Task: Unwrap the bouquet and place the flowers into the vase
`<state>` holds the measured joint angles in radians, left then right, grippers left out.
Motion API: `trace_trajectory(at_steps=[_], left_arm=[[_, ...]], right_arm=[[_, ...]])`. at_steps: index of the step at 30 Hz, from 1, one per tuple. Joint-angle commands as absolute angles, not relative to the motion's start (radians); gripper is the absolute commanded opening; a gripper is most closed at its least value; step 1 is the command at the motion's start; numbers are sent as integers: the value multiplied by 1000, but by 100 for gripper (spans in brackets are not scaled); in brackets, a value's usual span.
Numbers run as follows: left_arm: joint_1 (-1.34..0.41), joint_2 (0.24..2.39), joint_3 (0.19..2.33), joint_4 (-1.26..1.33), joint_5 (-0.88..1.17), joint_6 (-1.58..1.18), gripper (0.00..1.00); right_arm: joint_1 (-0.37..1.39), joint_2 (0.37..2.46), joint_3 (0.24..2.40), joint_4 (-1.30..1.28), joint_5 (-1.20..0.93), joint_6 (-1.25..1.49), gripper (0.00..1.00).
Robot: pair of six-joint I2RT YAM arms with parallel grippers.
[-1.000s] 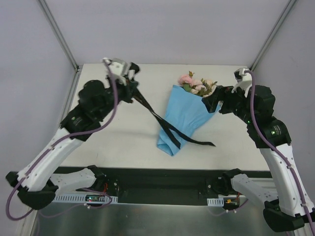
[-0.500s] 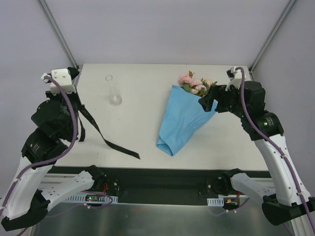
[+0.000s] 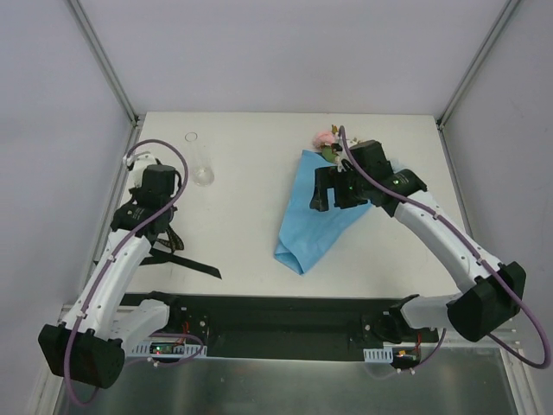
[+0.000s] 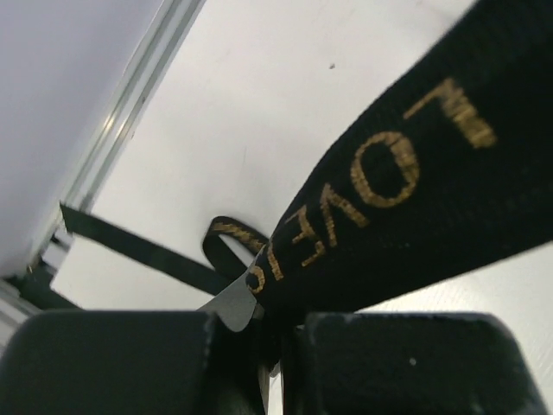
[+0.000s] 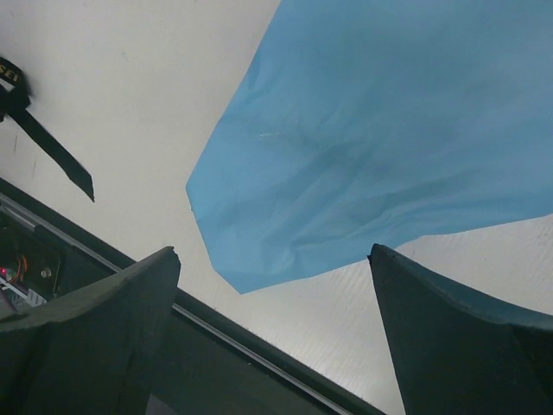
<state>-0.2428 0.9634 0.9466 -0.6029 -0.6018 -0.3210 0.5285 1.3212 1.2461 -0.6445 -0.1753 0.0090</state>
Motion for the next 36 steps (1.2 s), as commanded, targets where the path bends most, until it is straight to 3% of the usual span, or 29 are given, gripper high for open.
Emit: trace_trajectory(at_steps=[1,4,5,6,8,9,12,15,16,20,24,25,29,32,33,36], left_arm=[[-158,916,899,-679,-567,-584,0],[-138,850,813,-692,-626,-658,0],[-132,807,787,-690,-633,-675,7],[-130,784,781,-693,-638,-683,46],[-130,709,764,-695,-647,-705,94],[-130,686,761,-693,-652,-713,99],[-130,631,779,-664,-618,-710,99],[-132,629,785,-515,-392,-617,99],[-132,637,767,-459,-203,-592,96],[-156,783,706,-97,226,-550,84],[-418,987,776,-2,86,-499,81],[-516,1035,834,-2,77,-456,80],[-653,1337,998,-23,130,-390,71],[-727,1506,1130,-101,106,-330,66],[-732,1543,1159,-127,98,-321,58],[-733,1650,1258,-207,144,-302,49]], right_arm=[[534,1307,1250,-629,-179,34,95],[537,1334,1265,-629,-151,28,95],[544,1365,1282,-643,-128,29,95],[546,1382,1314,-684,-100,29,95],[558,1417,1338,-710,-45,26,95],[557,1419,1339,-716,-34,28,95],[557,1419,1342,-713,-8,26,96],[551,1414,1328,-722,70,52,96],[529,1407,1304,-729,93,70,96],[410,1338,1145,-687,8,208,97],[272,1278,977,-563,-123,284,91],[238,1276,956,-548,-136,288,86],[196,1298,874,-480,-118,285,26],[198,1354,844,-442,-87,244,5],[198,1399,844,-433,-90,232,1],[196,1451,847,-387,-94,195,1]])
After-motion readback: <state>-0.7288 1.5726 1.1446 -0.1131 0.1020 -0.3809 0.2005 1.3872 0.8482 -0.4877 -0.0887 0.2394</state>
